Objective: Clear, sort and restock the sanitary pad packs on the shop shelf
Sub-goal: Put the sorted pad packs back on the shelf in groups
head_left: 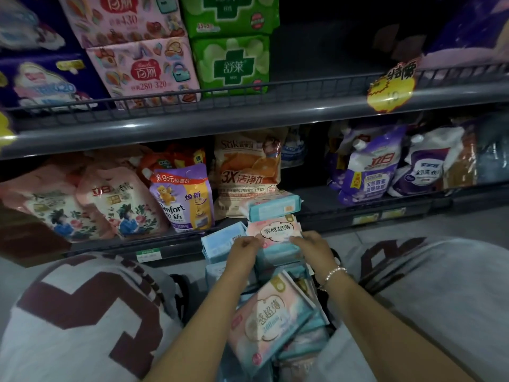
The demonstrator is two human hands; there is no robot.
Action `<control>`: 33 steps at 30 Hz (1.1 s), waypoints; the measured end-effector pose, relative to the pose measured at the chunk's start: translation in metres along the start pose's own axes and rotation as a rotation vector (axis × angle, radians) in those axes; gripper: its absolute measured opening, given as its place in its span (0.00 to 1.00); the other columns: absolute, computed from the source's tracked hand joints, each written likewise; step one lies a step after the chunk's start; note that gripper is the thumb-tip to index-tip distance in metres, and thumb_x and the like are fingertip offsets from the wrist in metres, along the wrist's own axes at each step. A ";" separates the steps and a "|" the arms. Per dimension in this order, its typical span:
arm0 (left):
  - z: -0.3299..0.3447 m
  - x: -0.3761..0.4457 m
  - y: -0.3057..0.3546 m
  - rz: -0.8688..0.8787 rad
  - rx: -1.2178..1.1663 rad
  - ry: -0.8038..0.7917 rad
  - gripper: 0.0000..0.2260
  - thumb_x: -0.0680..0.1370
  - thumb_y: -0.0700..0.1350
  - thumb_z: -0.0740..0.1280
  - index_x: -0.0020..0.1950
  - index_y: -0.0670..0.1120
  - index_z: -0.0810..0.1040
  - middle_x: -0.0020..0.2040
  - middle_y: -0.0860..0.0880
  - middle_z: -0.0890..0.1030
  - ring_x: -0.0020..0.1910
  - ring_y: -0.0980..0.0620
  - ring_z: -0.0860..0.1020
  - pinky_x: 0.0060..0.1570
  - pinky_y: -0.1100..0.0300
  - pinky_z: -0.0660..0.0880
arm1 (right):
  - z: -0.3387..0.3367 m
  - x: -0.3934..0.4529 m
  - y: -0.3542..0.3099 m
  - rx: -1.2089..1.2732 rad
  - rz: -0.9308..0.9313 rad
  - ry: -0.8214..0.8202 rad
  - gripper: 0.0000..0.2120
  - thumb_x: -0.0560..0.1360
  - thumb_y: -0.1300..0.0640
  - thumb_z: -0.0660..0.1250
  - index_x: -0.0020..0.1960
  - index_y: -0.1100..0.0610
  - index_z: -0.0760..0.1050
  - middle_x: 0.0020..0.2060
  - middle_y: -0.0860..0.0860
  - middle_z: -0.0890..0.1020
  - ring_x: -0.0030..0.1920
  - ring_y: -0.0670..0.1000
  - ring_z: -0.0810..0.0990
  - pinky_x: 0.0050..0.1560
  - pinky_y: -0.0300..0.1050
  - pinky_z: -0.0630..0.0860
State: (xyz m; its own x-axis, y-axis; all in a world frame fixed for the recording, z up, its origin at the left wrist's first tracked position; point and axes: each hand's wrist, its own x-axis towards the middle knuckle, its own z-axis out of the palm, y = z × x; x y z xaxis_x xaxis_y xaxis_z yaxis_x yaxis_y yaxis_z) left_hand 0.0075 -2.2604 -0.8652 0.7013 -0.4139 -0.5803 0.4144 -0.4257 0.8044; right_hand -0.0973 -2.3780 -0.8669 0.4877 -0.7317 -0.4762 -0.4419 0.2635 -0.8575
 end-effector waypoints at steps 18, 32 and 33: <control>-0.039 -0.047 0.010 0.134 -0.039 -0.107 0.18 0.75 0.53 0.71 0.61 0.48 0.72 0.56 0.48 0.80 0.51 0.54 0.79 0.50 0.58 0.73 | -0.010 -0.032 -0.026 0.185 0.012 -0.215 0.26 0.67 0.50 0.77 0.60 0.59 0.75 0.51 0.56 0.84 0.46 0.53 0.85 0.40 0.46 0.81; -0.080 -0.097 -0.046 -0.245 0.085 -0.105 0.22 0.77 0.59 0.65 0.64 0.47 0.72 0.62 0.45 0.74 0.58 0.48 0.72 0.48 0.51 0.77 | -0.029 -0.057 0.017 0.090 0.249 -0.273 0.19 0.70 0.44 0.73 0.53 0.57 0.80 0.50 0.54 0.83 0.48 0.56 0.81 0.42 0.48 0.79; -0.080 -0.097 -0.048 -0.267 0.032 -0.115 0.19 0.77 0.58 0.66 0.61 0.47 0.73 0.61 0.45 0.74 0.58 0.47 0.72 0.45 0.50 0.78 | -0.030 -0.058 0.018 0.098 0.266 -0.274 0.19 0.70 0.44 0.73 0.54 0.57 0.79 0.51 0.55 0.83 0.49 0.56 0.81 0.40 0.48 0.78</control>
State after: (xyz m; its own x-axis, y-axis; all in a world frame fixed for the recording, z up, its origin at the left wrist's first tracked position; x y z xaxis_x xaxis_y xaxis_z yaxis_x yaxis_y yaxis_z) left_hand -0.0340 -2.1355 -0.8369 0.4988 -0.3714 -0.7831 0.5559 -0.5561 0.6178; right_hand -0.1559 -2.3493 -0.8485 0.5547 -0.4378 -0.7075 -0.5123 0.4903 -0.7051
